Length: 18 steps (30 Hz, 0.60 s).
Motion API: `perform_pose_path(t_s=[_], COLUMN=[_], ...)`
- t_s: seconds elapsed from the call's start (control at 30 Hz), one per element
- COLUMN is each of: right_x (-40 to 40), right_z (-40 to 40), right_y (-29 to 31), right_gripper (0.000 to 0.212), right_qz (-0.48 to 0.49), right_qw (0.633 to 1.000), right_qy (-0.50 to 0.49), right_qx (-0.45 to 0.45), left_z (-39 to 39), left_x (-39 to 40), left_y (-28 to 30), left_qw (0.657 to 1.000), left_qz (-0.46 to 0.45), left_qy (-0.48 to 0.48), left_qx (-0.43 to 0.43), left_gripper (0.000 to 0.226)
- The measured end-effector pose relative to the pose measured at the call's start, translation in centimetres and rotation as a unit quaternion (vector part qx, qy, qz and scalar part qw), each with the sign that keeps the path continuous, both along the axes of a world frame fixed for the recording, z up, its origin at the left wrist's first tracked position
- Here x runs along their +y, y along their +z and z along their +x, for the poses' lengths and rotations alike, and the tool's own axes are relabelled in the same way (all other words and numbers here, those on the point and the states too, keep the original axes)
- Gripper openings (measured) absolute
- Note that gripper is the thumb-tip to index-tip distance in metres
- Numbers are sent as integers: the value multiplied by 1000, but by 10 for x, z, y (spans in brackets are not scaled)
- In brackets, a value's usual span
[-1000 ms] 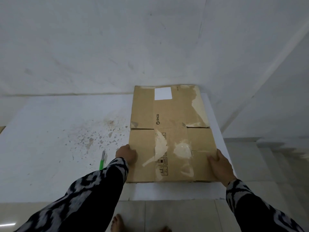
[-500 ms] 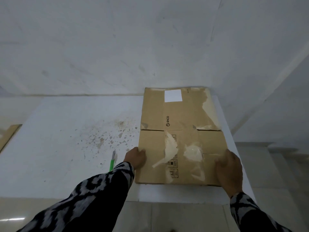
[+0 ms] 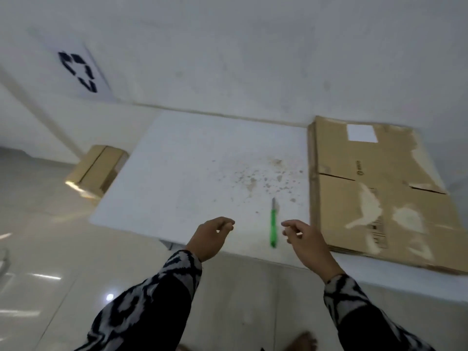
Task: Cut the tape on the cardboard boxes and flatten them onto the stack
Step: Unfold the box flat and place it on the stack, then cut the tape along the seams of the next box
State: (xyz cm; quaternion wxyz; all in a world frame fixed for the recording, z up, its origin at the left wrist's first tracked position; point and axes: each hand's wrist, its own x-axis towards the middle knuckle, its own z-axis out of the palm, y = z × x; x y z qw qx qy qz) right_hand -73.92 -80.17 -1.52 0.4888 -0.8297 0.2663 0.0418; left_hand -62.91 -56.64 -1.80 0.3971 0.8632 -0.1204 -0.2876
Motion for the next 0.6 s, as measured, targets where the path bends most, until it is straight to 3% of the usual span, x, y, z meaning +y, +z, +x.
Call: perform_pose_path(t_s=[0.27, 0.6], right_x=[212, 356], right_z=[74, 201], right_y=[10, -5], right_gripper=[17, 18], right_qz=[35, 46], right_qw=[997, 988], right_qy=[71, 138], right_qx=[23, 46], left_z=[24, 119], left_x=[205, 343], left_y=[-2, -9], left_qw=[998, 994], left_qz=[10, 23], left_qy=[63, 103], left_qx=[11, 8], left_gripper=[24, 23])
